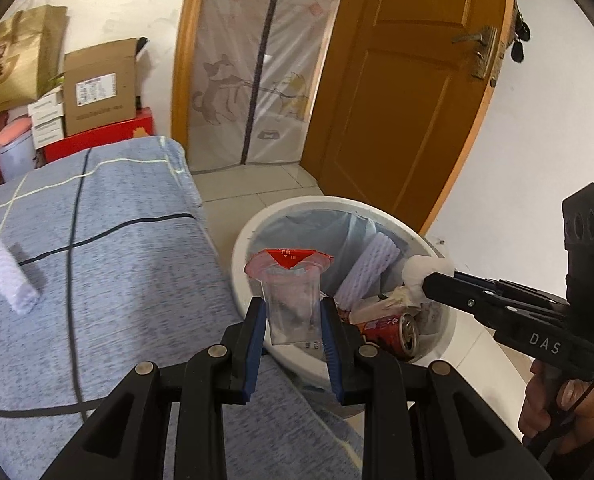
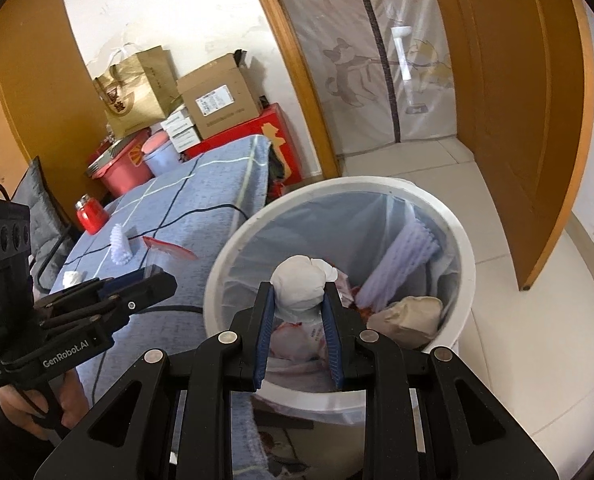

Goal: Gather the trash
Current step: 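Carry the tissue and the cup over the wastebasket with both tools, then open both tools to drop the tissue and cup into the wastebasket, then move both open tools back toward the last tissue and the foam net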

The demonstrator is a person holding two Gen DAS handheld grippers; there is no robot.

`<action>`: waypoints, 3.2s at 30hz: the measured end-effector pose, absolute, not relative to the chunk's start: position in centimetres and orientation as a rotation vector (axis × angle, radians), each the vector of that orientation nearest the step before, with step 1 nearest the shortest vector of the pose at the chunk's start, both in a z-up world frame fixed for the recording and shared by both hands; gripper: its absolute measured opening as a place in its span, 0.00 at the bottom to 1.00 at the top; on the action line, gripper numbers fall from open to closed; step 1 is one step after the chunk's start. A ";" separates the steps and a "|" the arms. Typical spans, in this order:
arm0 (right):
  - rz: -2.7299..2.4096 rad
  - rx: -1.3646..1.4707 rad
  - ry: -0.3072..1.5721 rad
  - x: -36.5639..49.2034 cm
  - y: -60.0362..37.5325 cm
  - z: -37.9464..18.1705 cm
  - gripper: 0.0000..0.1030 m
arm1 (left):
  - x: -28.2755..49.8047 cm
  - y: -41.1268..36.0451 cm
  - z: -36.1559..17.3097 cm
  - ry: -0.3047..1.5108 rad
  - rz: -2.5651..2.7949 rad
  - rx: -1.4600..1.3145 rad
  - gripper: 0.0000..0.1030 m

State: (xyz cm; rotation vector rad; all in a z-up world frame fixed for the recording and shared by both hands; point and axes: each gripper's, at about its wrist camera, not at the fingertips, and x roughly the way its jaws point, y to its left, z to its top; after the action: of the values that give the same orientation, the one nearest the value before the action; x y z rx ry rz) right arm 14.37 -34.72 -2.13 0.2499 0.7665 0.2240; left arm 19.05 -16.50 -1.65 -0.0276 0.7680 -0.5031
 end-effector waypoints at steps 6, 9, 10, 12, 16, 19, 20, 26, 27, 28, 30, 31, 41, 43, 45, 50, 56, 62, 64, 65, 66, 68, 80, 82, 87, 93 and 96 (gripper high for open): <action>0.207 0.254 0.786 14.9 -35.4 -2.7 0.25 | 20.0 -18.0 -2.7 0.793 -0.533 -0.008 0.28; 0.198 0.252 0.794 15.2 -35.6 -3.0 0.25 | 20.5 -18.5 -3.2 0.804 -0.541 0.000 0.28; 0.196 0.250 0.797 15.3 -35.7 -3.1 0.25 | 20.6 -18.6 -3.3 0.805 -0.543 0.000 0.28; 0.188 0.243 0.798 15.5 -35.7 -3.1 0.25 | 20.8 -18.8 -3.4 0.807 -0.551 -0.001 0.28; 0.176 0.237 0.796 15.7 -35.8 -3.2 0.30 | 21.1 -19.0 -3.6 0.803 -0.556 0.000 0.28; 0.174 0.237 0.787 15.6 -35.8 -3.1 0.40 | 21.1 -19.0 -3.6 0.800 -0.558 -0.004 0.30; 0.174 0.237 0.784 15.5 -35.8 -3.0 0.40 | 21.1 -19.0 -3.6 0.799 -0.556 -0.004 0.31; 0.185 0.239 0.761 15.0 -35.8 -2.2 0.40 | 20.5 -18.0 -2.8 0.785 -0.558 -0.034 0.31; 0.190 0.236 0.757 14.8 -35.6 -2.0 0.40 | 20.3 -17.7 -2.6 0.782 -0.558 -0.040 0.31; 0.194 0.236 0.754 14.7 -35.5 -1.9 0.40 | 20.2 -17.5 -2.4 0.779 -0.556 -0.046 0.31; 0.206 0.234 0.746 14.4 -35.2 -1.6 0.40 | 19.9 -17.0 -2.2 0.774 -0.549 -0.054 0.31; 0.210 0.231 0.743 14.2 -35.0 -1.4 0.40 | 19.6 -16.7 -1.9 0.769 -0.547 -0.060 0.31; 0.265 0.198 0.711 12.5 -32.0 0.2 0.40 | 17.2 -14.1 -0.6 0.735 -0.495 -0.069 0.31; 0.284 0.188 0.710 12.2 -31.2 0.3 0.40 | 16.7 -13.5 -0.5 0.732 -0.483 -0.073 0.31; 0.303 0.182 0.710 12.1 -30.5 0.4 0.40 | 16.2 -12.7 -0.4 0.728 -0.464 -0.074 0.31; 0.343 0.165 0.703 11.6 -28.7 0.8 0.40 | 15.0 -10.5 -0.1 0.712 -0.418 -0.086 0.31; 0.387 0.147 0.700 11.3 -26.9 1.0 0.40 | 13.7 -8.2 0.1 0.698 -0.371 -0.107 0.31; 0.424 0.131 0.706 11.2 -25.0 0.9 0.40 | 12.7 -6.5 0.3 0.686 -0.331 -0.114 0.31; 0.437 0.124 0.708 11.2 -24.4 0.8 0.40 | 12.5 -6.0 0.4 0.682 -0.316 -0.116 0.31; 0.441 0.122 0.710 11.3 -24.2 0.8 0.40 | 12.4 -5.7 0.4 0.680 -0.306 -0.119 0.31; 0.448 0.118 0.711 11.3 -23.9 0.7 0.40 | 12.3 -5.3 0.4 0.679 -0.295 -0.120 0.31; 0.463 0.110 0.713 11.4 -23.3 0.6 0.40 | 12.0 -4.6 0.5 0.676 -0.277 -0.124 0.31; 0.545 0.064 0.728 12.5 -19.5 0.0 0.40 | 11.6 -0.3 -0.2 0.678 -0.170 -0.143 0.31; 0.559 0.057 0.733 12.9 -18.7 -0.1 0.40 | 11.6 0.6 -0.4 0.680 -0.147 -0.147 0.31; 0.596 0.036 0.740 14.2 -16.5 -0.4 0.40 | 11.8 3.4 -0.7 0.680 -0.076 -0.155 0.31; 0.638 0.011 0.753 16.0 -13.8 -0.8 0.40 | 12.5 7.1 -0.7 0.676 0.023 -0.164 0.31; 0.652 0.003 0.759 16.7 -12.7 -1.1 0.40 | 12.8 9.1 -0.9 0.676 0.076 -0.175 0.31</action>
State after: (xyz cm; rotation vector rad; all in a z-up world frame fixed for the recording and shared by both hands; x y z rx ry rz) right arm 16.67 -12.72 -1.06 0.0033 0.7589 0.6525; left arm 12.82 9.07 -0.90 -0.1747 0.6759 0.0762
